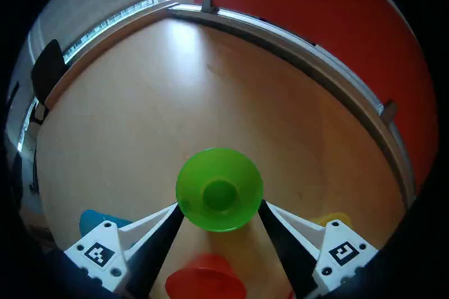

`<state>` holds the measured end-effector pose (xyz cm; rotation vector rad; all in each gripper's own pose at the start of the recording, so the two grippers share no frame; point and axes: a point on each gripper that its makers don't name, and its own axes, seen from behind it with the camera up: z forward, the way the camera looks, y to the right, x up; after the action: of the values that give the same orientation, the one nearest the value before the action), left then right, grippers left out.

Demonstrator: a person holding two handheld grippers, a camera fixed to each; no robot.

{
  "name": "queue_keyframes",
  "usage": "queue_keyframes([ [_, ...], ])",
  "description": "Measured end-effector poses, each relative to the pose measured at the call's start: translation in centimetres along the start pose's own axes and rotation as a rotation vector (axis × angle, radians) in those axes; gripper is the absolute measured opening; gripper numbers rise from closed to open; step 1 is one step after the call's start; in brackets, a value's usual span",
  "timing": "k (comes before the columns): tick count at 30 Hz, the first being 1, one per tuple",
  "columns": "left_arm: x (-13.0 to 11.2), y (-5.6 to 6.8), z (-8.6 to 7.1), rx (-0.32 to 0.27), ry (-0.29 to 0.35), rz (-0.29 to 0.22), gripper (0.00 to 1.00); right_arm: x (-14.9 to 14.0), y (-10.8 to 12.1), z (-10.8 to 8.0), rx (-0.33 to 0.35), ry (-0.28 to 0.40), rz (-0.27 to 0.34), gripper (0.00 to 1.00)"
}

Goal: Pour water

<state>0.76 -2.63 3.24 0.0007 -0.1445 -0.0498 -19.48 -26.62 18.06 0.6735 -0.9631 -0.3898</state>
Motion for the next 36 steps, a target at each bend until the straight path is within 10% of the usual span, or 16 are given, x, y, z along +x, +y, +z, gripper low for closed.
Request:
queue_keyframes([
  [36, -0.73, 0.23, 0.52, -0.005, -0.018, 0.011, 0.92, 0.58, -0.65, 0.34, 0.024, 0.081, 0.006, 0.83],
])
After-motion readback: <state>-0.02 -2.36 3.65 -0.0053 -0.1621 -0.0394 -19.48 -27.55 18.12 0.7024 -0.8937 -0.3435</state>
